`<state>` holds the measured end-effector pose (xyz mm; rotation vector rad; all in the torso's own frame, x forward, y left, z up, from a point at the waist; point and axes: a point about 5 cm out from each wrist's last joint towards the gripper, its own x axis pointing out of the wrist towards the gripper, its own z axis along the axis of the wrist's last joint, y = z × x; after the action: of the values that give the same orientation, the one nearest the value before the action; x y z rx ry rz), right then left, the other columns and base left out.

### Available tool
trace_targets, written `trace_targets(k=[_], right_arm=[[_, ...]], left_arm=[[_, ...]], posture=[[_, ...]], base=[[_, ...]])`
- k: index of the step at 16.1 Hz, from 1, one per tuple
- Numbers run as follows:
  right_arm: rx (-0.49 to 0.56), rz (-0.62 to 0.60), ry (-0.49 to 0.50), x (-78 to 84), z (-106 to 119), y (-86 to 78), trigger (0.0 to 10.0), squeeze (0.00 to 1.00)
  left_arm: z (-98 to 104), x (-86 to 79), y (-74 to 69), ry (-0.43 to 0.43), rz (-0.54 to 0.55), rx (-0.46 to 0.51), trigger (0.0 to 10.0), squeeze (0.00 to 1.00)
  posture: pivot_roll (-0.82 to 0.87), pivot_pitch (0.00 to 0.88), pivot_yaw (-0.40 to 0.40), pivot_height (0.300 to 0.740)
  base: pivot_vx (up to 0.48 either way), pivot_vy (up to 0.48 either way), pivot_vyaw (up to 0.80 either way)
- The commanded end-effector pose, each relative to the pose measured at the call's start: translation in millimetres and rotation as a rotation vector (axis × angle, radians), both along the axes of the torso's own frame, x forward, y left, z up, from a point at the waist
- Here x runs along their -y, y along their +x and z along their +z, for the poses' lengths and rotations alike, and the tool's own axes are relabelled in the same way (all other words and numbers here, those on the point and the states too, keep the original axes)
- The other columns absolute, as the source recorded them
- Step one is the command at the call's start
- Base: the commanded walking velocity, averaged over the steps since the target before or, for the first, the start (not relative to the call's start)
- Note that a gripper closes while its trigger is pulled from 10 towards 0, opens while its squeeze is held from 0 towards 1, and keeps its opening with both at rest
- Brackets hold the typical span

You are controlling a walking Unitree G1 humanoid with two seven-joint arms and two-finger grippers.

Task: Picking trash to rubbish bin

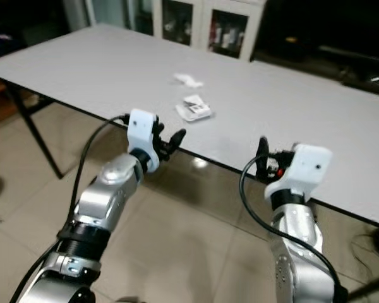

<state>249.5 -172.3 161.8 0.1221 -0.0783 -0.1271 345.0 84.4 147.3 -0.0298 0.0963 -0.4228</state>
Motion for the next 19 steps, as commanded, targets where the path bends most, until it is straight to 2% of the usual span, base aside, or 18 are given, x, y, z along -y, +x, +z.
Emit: trace_targets(k=[1,2,4,6,11,14,16,18,19], right_arm=[[-0.035,-0.02,-0.006,5.1,-5.8,0.1,10.0,0.0],[-0.046,-0.024,-0.013,6.4,-9.1,-1.0,10.0,0.0],[-0.019,-0.044,-0.046,10.1,-12.3,-4.6,10.0,0.0],[-0.031,-0.05,-0.049,12.0,-16.2,-5.6,10.0,0.0],[-0.057,-0.003,-0.046,5.4,-23.8,-5.8,10.0,0.0],[-0.124,0.045,-0.038,-4.6,-39.7,-9.8,10.0,0.0],[-0.135,0.033,-0.037,-3.4,-45.3,-11.9,10.0,0.0],[-0.139,0.007,-0.032,-0.1,-51.7,-15.1,10.0,0.0],[-0.145,0.001,-0.043,0.8,-53.9,-16.6,10.0,0.0]], left_arm=[[-11.5,-8.4,-1.1,0.012,0.03,0.004,10.0,0.0],[-17.0,-11.3,-3.9,0.039,0.029,0.041,10.0,0.0],[-23.2,-20.3,-11.0,0.089,0.05,0.186,10.0,0.0],[-29.1,-23.4,-11.3,0.127,0.082,0.199,10.0,0.0],[-20.9,-21.5,-8.4,0.146,0.06,0.259,10.0,0.0],[-30.4,-18.0,-10.8,0.154,0.049,0.216,10.0,0.0],[-38.6,-19.6,-13.3,0.152,0.063,0.177,10.0,0.0],[-51.1,-22.1,-14.9,0.109,0.07,0.08,10.0,0.0],[-55.8,-25.0,-13.8,0.114,0.099,0.026,10.0,0.0]], posture=[[0.15,0.078,-0.08,0.74],[0.15,0.078,-0.08,0.74],[0.15,0.076,-0.083,0.74],[0.15,0.078,-0.083,0.74],[0.15,0.077,-0.081,0.74],[0.15,0.086,-0.082,0.74],[0.16,0.089,-0.08,0.74],[0.16,0.085,-0.077,0.74],[0.15,0.084,-0.075,0.74]], base=[[0.0,0.0,0.0],[0.0,0.0,0.0],[0.0,0.0,0.0],[0.0,0.0,0.0],[0.0,0.0,0.0],[0.0,0.0,0.0],[0.0,0.0,0.0],[0.0,0.0,0.0],[0.0,0.0,0.0]])
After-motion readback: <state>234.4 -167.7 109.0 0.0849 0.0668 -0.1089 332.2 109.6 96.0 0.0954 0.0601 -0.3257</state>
